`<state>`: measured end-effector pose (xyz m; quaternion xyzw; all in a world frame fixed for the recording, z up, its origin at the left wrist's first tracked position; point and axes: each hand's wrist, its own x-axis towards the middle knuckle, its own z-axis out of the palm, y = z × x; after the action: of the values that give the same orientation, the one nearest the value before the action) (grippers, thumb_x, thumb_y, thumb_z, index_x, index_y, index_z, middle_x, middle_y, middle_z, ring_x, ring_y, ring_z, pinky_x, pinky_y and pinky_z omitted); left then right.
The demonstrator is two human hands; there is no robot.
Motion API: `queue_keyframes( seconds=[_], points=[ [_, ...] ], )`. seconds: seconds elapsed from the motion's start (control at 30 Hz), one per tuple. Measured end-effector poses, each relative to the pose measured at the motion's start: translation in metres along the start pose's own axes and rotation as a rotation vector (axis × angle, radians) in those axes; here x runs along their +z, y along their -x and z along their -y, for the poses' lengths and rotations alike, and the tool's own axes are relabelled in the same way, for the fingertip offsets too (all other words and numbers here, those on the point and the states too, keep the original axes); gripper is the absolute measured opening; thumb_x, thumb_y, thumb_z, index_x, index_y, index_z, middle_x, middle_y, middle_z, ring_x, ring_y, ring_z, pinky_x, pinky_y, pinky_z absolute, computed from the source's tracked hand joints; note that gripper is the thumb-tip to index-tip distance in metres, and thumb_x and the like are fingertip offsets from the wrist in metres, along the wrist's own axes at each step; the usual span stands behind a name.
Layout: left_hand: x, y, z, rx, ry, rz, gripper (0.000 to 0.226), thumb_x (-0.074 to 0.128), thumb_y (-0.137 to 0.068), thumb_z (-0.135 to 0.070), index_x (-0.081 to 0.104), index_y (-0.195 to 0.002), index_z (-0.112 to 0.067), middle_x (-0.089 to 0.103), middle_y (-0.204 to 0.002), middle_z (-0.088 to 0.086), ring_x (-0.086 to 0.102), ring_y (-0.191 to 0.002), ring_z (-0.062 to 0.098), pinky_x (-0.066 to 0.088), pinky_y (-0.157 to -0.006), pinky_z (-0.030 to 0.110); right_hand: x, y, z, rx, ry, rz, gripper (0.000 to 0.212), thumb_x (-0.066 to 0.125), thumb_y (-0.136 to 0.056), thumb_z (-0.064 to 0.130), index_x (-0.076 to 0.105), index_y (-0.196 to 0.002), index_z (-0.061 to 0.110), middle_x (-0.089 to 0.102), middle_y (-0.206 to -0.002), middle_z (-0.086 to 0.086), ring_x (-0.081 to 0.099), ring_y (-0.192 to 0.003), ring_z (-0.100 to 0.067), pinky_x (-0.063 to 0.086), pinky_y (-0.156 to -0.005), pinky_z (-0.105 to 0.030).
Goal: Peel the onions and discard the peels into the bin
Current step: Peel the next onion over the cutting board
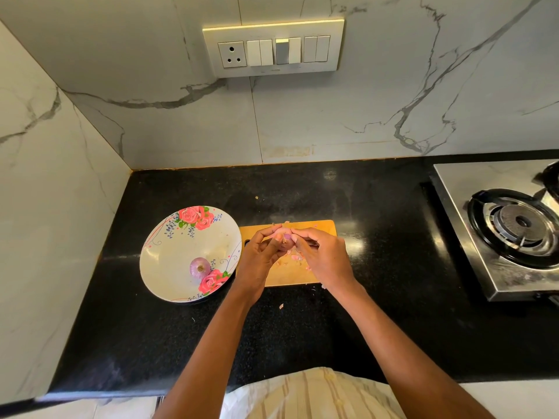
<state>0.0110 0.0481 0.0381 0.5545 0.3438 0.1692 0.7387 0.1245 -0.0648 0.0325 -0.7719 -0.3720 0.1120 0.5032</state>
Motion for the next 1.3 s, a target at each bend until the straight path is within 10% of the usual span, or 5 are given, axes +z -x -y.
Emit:
queue_keyframes(
  seconds=[0.17, 0.43, 1.3],
  points=[
    [-0.001, 0.001, 0.001, -0.009, -0.009, 0.005, 0.021, 0.058, -0.101, -0.015, 0.062, -0.119, -0.024, 0.074, -0.112, -0.009, 0.071, -0.108, 0.015, 0.057, -0.086, 0.024, 0.002, 0.0, -0.007, -0.027, 0.101, -0.001, 0.019, 0.071, -0.094, 0.011, 0.076, -0.113, 0.009, 0.077, -0.103, -0.003, 0.072, -0.09, -0.008, 0.054, -0.078, -0.01],
    [-0.003, -0.001, 0.005, -0.023, 0.049, 0.001, 0.051, 0.069, -0.083, -0.033, 0.06, -0.13, -0.013, 0.065, -0.132, 0.014, 0.066, -0.119, 0.029, 0.056, -0.098, 0.034, -0.002, 0.001, 0.001, 0.058, -0.032, 0.036, 0.023, 0.069, -0.095, 0.018, 0.074, -0.116, 0.01, 0.07, -0.101, 0.012, 0.062, -0.09, 0.02, 0.049, -0.077, -0.004],
    [-0.007, -0.003, 0.004, -0.087, 0.179, 0.021, 0.042, 0.069, -0.089, -0.022, 0.06, -0.129, -0.014, 0.061, -0.136, 0.009, 0.068, -0.116, 0.026, 0.058, -0.086, 0.027, 0.0, -0.001, -0.005, 0.149, -0.14, 0.008, 0.013, 0.069, -0.096, 0.013, 0.076, -0.107, 0.014, 0.073, -0.097, 0.011, 0.067, -0.092, 0.005, 0.054, -0.08, -0.012]
  ],
)
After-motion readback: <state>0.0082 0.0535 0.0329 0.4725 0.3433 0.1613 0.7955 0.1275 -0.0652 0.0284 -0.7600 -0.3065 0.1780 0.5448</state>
